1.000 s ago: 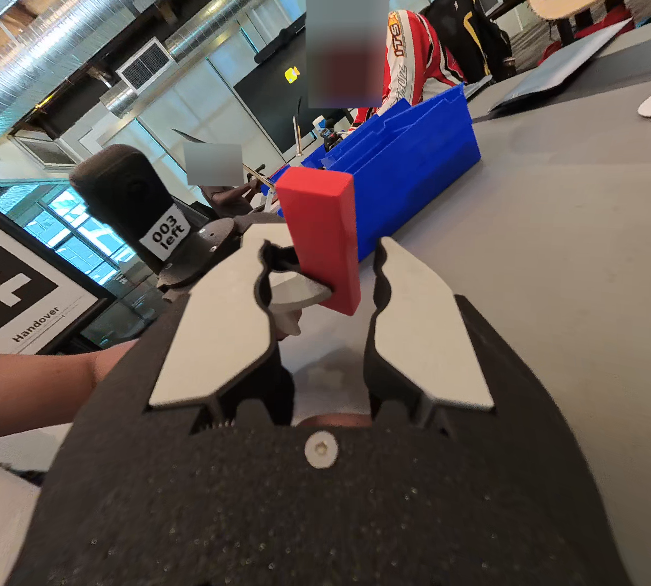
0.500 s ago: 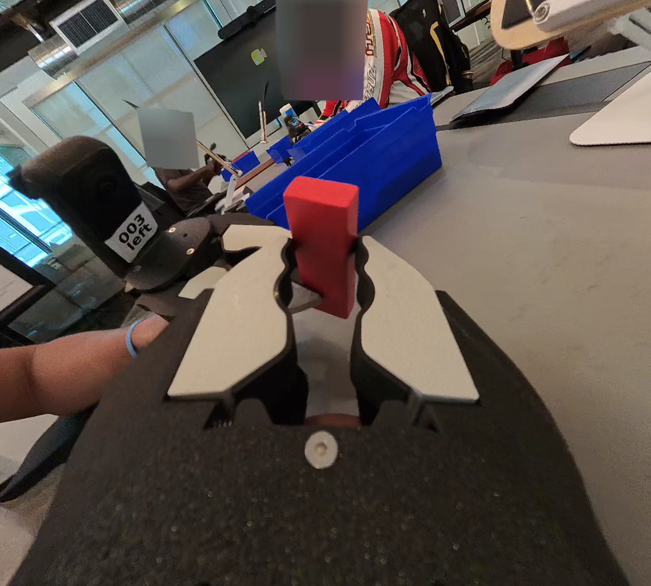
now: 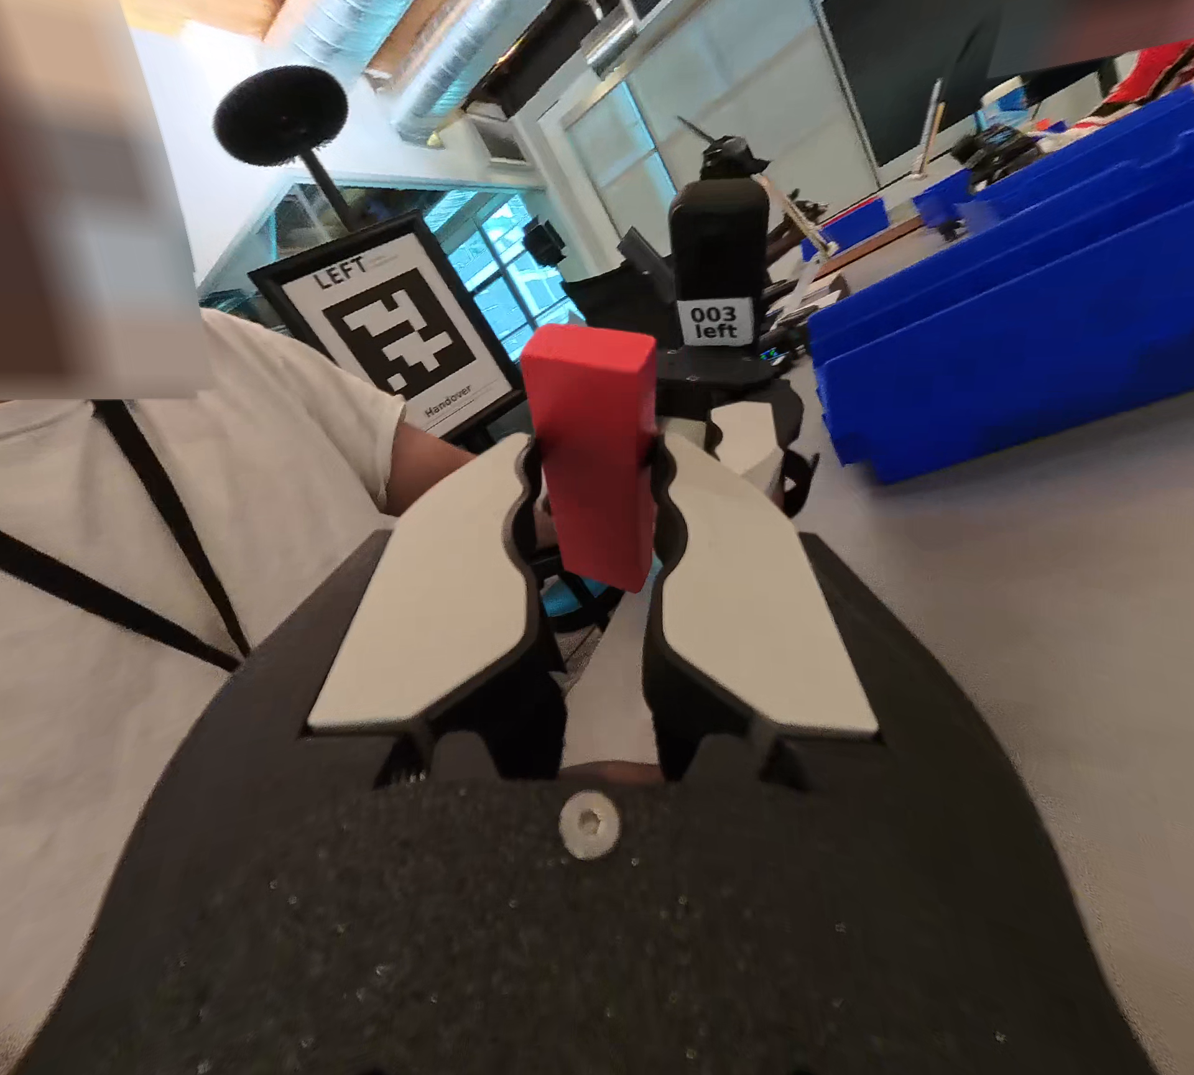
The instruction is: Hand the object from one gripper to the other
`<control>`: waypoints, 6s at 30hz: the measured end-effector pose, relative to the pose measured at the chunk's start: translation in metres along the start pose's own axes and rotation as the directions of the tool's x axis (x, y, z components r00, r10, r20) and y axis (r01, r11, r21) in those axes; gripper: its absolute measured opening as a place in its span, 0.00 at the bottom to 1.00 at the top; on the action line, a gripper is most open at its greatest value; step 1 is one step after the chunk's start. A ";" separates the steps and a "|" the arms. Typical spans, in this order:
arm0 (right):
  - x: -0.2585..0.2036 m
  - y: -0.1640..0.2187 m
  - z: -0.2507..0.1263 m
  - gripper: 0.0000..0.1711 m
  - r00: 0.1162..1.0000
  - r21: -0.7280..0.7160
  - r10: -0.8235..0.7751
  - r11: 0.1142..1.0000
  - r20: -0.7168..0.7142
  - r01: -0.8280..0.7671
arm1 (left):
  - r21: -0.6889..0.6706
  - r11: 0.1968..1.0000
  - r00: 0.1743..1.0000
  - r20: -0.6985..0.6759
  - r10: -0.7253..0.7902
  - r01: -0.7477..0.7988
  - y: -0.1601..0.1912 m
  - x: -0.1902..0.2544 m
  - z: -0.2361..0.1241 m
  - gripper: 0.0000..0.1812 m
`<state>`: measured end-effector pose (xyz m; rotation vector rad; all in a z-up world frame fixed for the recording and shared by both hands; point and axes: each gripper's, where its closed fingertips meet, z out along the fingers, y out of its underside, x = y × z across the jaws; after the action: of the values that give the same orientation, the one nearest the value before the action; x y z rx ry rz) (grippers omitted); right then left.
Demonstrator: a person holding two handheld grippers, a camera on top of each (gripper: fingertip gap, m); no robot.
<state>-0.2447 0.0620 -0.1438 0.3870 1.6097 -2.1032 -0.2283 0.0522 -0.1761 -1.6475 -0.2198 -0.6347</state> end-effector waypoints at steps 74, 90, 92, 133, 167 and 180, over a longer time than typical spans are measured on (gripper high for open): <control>0.076 -0.013 -0.006 0.12 -0.696 -0.995 -0.718 -0.069 -0.002 0.075 | 0.367 0.884 0.871 0.283 -0.402 0.289 -0.039 -0.049 -0.046 0.09; 0.028 0.005 -0.015 0.29 0.925 -0.043 -0.126 0.992 -0.359 0.119 | 0.088 0.973 0.965 0.179 0.194 -0.211 -0.042 -0.010 -0.047 0.09; 0.020 -0.004 -0.016 0.27 0.946 0.013 -0.102 0.994 -0.309 0.111 | 0.078 0.975 0.970 0.148 0.194 -0.207 -0.037 -0.006 -0.042 0.09; 0.055 0.017 0.015 0.10 -0.738 -0.871 -0.638 -0.468 0.218 0.147 | 0.362 0.899 0.885 0.295 -0.360 0.246 -0.030 -0.056 -0.035 0.13; 0.085 0.010 -0.003 0.18 0.590 -0.044 -0.138 0.984 -0.796 0.171 | -0.385 0.873 0.537 0.688 0.488 -0.300 -0.002 -0.084 -0.023 0.09; 0.032 -0.089 -0.074 0.18 0.394 -0.130 -0.299 0.907 -0.869 0.400 | -0.205 0.938 0.636 0.692 0.341 -0.280 -0.006 -0.072 -0.032 0.17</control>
<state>-0.3218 0.1455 -0.1052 1.5188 2.2907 -2.4697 -0.2995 0.0375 -0.2065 -1.8912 -0.4688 0.3198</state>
